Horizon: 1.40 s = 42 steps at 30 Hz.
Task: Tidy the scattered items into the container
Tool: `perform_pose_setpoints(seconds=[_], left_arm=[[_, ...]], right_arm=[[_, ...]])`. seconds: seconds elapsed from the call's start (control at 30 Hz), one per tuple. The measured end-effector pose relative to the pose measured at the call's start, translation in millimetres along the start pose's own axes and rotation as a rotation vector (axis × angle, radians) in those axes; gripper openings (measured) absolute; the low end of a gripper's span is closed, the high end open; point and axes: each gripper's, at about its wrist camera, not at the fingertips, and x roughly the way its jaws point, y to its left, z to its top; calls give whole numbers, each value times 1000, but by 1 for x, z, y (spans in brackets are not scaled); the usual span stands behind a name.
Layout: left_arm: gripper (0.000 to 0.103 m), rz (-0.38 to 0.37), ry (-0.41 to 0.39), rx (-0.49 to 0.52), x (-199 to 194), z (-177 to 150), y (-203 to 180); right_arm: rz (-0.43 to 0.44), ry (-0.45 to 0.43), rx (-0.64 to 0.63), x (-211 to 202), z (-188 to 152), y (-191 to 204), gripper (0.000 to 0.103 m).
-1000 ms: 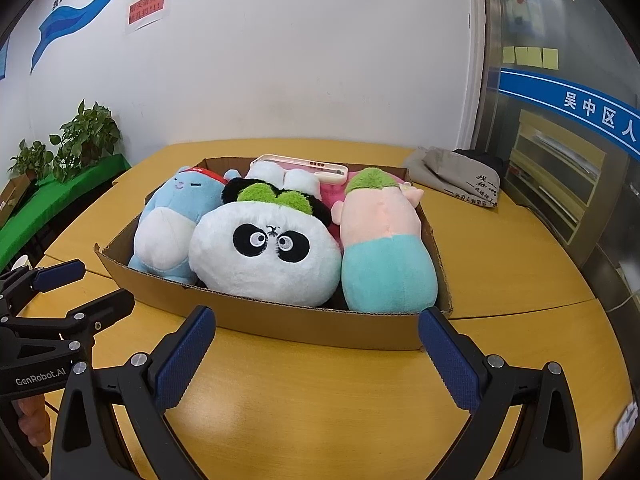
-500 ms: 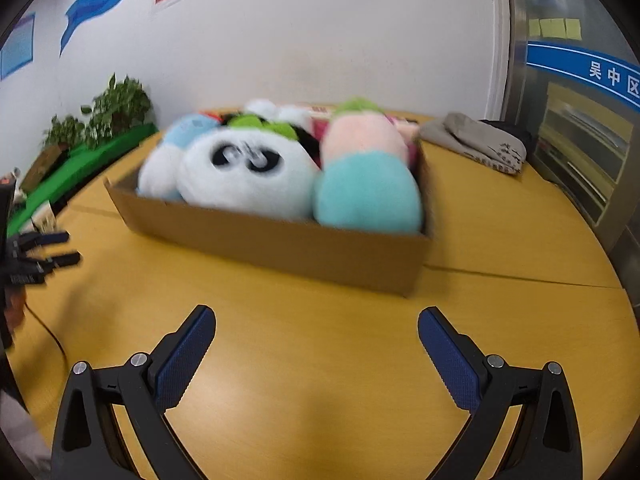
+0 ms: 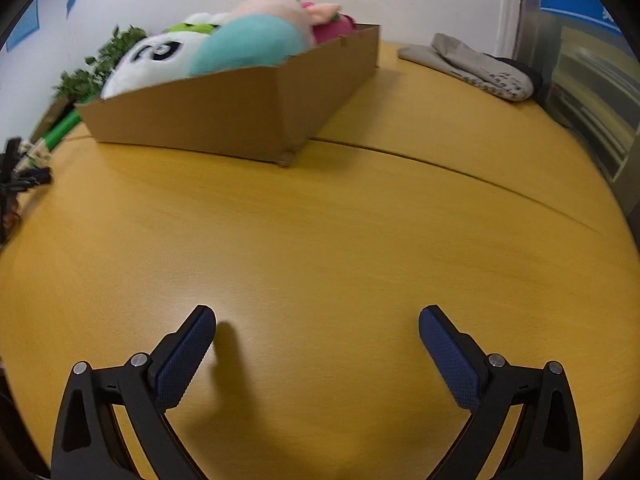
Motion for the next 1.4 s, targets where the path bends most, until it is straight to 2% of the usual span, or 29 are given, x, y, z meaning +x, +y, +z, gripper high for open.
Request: perform_pose_setpoints(seconds=[0.03, 0.07, 0.17, 0.53, 1.4], left_arm=[[102, 6, 8, -1, 3, -1, -1], [103, 11, 14, -2, 6, -2, -2], [103, 17, 17, -6, 10, 3, 0], [103, -3, 24, 19, 22, 25, 9], [103, -3, 22, 22, 18, 23, 4]], right_arm=[[-9, 0, 6, 2, 1, -6, 103], [-16, -1, 11, 3, 2, -12, 103], [-20, 0, 20, 8, 8, -28, 103], [67, -1, -107, 17, 23, -26, 103], [64, -4, -116, 18, 25, -23, 103]])
